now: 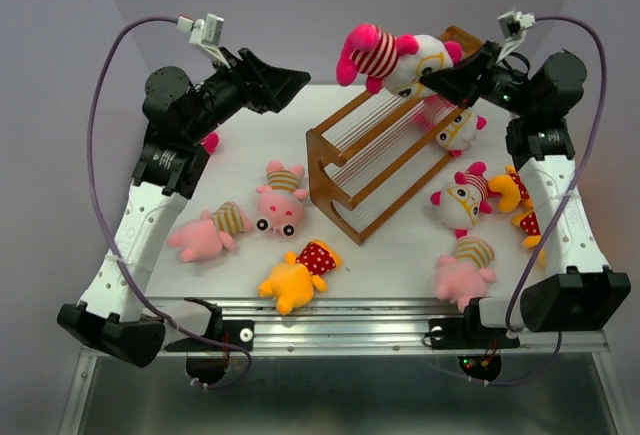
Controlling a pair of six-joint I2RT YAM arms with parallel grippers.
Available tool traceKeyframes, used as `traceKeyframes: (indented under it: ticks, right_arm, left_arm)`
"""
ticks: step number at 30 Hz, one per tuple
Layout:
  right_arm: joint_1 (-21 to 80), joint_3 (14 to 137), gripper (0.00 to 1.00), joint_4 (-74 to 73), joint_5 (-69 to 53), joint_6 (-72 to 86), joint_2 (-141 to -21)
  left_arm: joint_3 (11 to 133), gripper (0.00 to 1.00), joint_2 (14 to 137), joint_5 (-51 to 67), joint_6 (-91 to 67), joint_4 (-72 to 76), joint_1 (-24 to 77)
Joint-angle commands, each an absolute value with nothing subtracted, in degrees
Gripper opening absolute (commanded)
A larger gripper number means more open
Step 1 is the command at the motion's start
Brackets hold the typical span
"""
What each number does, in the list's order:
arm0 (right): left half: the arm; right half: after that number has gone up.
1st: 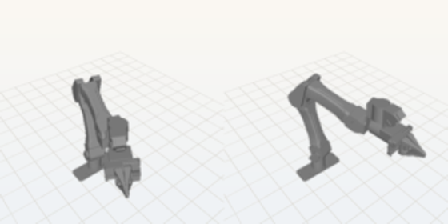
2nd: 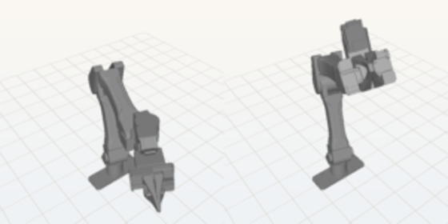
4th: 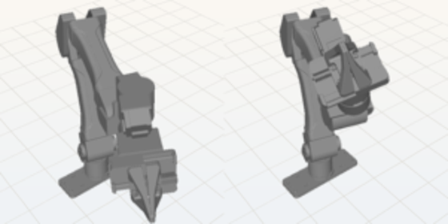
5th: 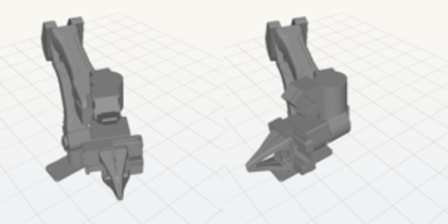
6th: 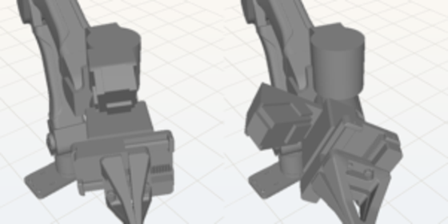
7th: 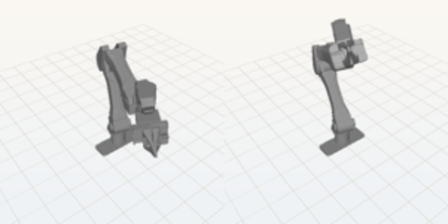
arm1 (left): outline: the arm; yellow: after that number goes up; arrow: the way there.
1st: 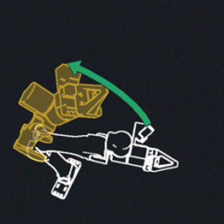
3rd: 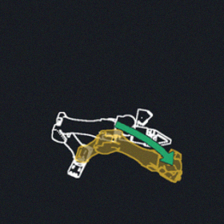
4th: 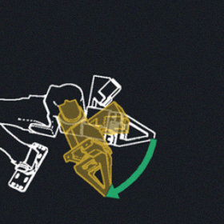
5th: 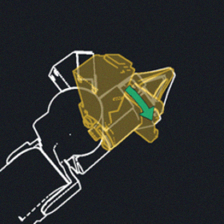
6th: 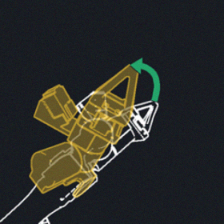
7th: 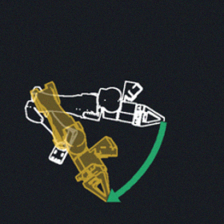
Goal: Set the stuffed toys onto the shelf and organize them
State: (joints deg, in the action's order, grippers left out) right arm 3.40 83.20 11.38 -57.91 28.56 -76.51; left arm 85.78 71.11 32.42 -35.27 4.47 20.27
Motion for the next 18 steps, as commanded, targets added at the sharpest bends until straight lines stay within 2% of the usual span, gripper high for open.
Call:
traceKeyframes:
  ticks: [1, 5, 9, 13, 15, 18]
  right_arm:
    - [-5.3, 86.7, 0.01, 14.2, -55.6, 33.7, -74.3]
    - [-12.2, 89.2, 0.01, 2.9, -48.0, 28.8, -72.6]
    - [-16.9, 89.7, 0.01, -6.8, -26.0, 20.7, -69.0]
    - [-19.5, 90.7, 0.01, -15.8, -8.4, 19.9, -68.8]
    - [-20.6, 89.0, 0.01, -17.7, -3.5, 20.0, -68.7]
    - [-23.7, 85.8, 0.01, -20.9, -3.9, 22.2, -68.6]
  left_arm:
    - [86.7, 0.85, 65.0, 22.8, -27.4, 1.8, 19.3]
    - [85.9, 0.85, 63.2, 15.2, -22.0, -5.7, 18.5]
    - [82.0, 0.86, 59.6, 9.3, -19.2, -8.8, 18.4]
    - [77.1, 0.87, 56.3, 4.2, -17.9, -9.6, 18.2]
    - [74.6, 0.87, 55.1, 3.3, -17.6, -9.4, 18.2]
    - [72.1, 0.87, 53.2, 1.7, -17.0, -9.3, 18.1]
